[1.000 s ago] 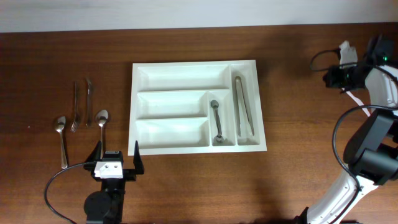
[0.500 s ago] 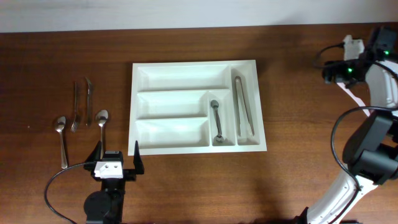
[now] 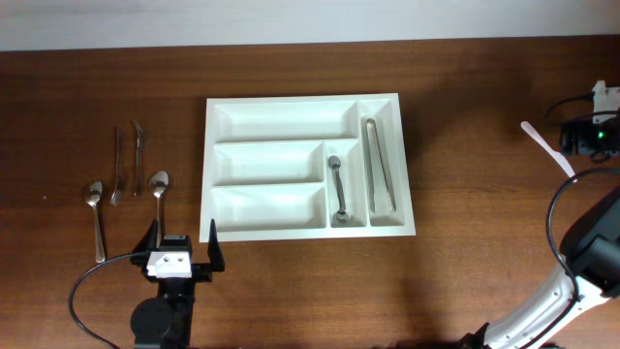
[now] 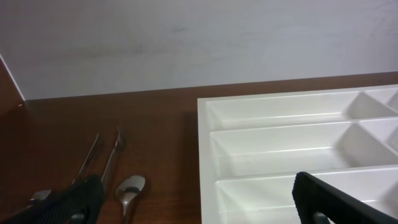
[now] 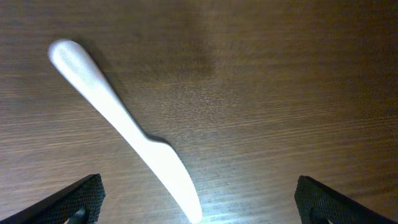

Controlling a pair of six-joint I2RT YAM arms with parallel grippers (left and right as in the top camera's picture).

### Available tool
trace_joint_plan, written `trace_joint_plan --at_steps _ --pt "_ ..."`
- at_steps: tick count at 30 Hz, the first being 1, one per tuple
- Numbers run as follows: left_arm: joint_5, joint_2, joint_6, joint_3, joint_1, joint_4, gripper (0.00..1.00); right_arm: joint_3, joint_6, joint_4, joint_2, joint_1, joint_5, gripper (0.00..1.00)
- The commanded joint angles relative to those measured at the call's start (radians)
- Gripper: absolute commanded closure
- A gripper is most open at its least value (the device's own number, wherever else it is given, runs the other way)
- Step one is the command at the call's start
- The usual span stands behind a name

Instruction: Pack container

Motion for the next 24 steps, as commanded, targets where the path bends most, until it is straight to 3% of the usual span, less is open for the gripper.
trace_joint_plan --at_steps 1,10,19,24 --pt "-0.011 -0.007 0.015 -0.003 0.004 0.001 0.01 -0.001 -0.006 0.024 0.098 -0.002 0.006 0.01" --pt "-0.011 -0.007 0.015 -0.003 0.004 0.001 0.01 -0.001 0.126 0.105 0.18 -0.002 -0.041 0.01" --pt "-0.011 -0.007 0.015 -0.003 0.004 0.001 0.01 -0.001 0.126 -0.1 0.18 0.05 -0.243 0.01" --pt "-0.011 -0.007 0.015 -0.003 0.004 0.001 0.01 -0.001 0.126 -0.217 0.18 0.111 -0.246 0.01"
